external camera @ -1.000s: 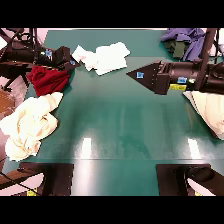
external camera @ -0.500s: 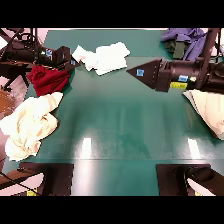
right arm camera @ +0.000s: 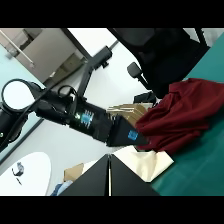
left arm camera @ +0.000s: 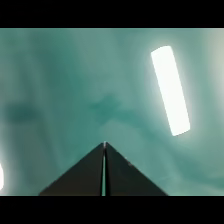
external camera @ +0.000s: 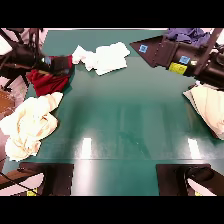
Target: Fold the shirts.
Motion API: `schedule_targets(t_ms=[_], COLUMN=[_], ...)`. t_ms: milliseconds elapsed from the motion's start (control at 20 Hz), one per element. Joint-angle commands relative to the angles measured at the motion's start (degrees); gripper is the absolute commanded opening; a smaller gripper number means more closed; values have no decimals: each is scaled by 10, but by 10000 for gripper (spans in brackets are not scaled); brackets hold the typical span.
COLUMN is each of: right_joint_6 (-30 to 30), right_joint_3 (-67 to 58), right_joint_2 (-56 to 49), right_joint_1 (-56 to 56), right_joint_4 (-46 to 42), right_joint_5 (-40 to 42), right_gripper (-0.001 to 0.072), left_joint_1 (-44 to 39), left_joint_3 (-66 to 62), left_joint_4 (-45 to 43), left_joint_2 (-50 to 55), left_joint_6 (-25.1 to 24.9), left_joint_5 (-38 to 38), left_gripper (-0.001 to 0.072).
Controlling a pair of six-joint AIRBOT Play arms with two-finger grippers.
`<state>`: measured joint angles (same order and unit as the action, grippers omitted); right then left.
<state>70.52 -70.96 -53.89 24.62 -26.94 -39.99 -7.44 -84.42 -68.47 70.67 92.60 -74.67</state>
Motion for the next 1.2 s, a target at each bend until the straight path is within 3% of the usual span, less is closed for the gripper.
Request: schedule_targets(t_ms=[0,100,200,250,300,350,400,450,500,550,650,700,950,1050,1150], right_joint_6=[-1,-1,-1,-1,-1,-2,-3,-3,-5,-12,-27,-33,-45,-45,-44], right_joint_3=[0,0,0,0,0,0,0,0,0,0,0,0,0,0,0], right_joint_2=[-28,-43,-58,-63,-66,-68,-70,-70,-69,-67,-57,-53,-46,-46,-40], right_joint_1=[5,8,2,-2,-11,-22,-35,-44,-57,-69,-97,-109,-145,-145,-145], right_joint_4=[47,45,45,45,44,44,44,44,45,44,44,44,45,45,45], right_joint_5=[-7,-36,-69,-90,-118,-149,-174,-184,-188,-193,-215,-222,-248,-254,-262], right_gripper=[29,29,29,29,33,137,321,451,506,508,508,507,508,507,507], left_joint_1=[0,0,0,0,0,0,1,12,37,69,143,174,267,297,303], left_joint_3=[58,125,177,186,184,186,190,197,206,217,237,240,278,299,311], left_joint_4=[-263,-307,-427,-469,-476,-478,-478,-466,-443,-415,-358,-339,-264,-187,-212], left_joint_2=[-1,-1,2,2,1,0,-2,-2,-3,-12,-47,-64,-71,-49,-11], left_joint_6=[34,26,-21,-25,2,44,54,54,56,60,64,72,25,-15,-20], left_joint_5=[-136,-120,-105,-96,-92,-103,-123,-145,-156,-156,-134,-120,-43,1,29], left_gripper=[27,27,26,27,26,27,28,37,172,229,652,716,720,720,720])
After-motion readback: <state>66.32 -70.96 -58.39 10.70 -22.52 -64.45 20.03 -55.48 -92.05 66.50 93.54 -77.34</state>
